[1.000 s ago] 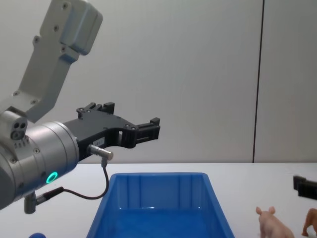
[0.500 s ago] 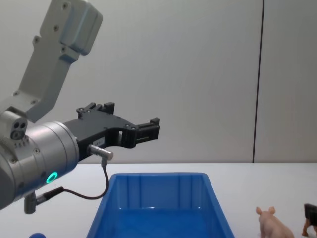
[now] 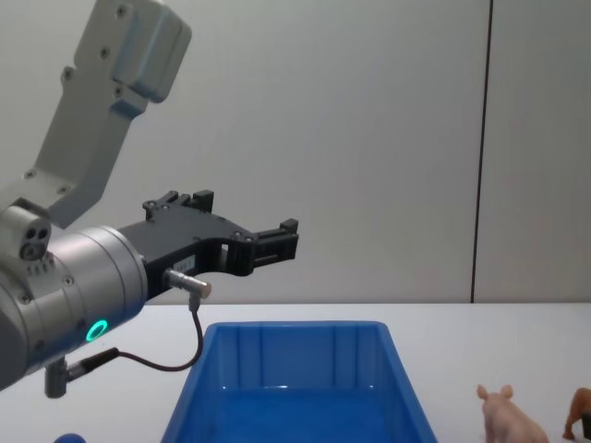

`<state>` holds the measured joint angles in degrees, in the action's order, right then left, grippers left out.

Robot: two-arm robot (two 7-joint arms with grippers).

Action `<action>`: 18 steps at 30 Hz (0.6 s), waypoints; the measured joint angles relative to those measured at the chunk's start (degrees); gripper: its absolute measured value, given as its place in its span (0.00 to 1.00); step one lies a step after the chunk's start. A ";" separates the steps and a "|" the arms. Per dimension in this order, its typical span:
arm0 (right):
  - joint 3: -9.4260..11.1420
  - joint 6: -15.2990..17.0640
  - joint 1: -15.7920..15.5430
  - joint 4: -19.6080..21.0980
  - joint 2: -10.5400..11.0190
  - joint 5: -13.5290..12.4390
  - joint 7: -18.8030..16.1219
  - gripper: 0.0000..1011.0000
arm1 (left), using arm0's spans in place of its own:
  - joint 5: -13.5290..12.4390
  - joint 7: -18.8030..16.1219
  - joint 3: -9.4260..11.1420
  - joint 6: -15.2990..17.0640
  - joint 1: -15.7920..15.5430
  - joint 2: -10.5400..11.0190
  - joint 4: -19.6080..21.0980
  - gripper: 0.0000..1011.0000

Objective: Pick up the two dolls from the table and place them into the box.

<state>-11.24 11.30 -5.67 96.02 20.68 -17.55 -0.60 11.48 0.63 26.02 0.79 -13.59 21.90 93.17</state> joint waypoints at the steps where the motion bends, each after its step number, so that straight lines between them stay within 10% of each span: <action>1: 0.00 -0.11 0.06 -0.22 -0.04 0.02 -0.12 0.86 | 0.00 0.00 0.00 0.00 0.00 0.00 0.00 0.99; 18: -0.03 -3.09 0.92 -3.37 -0.88 1.18 -1.35 0.42 | 0.00 0.00 0.00 0.00 0.00 0.00 0.00 0.99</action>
<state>-11.27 8.20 -4.75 92.65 19.80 -16.37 -1.95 11.48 0.63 26.02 0.79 -13.58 21.89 93.17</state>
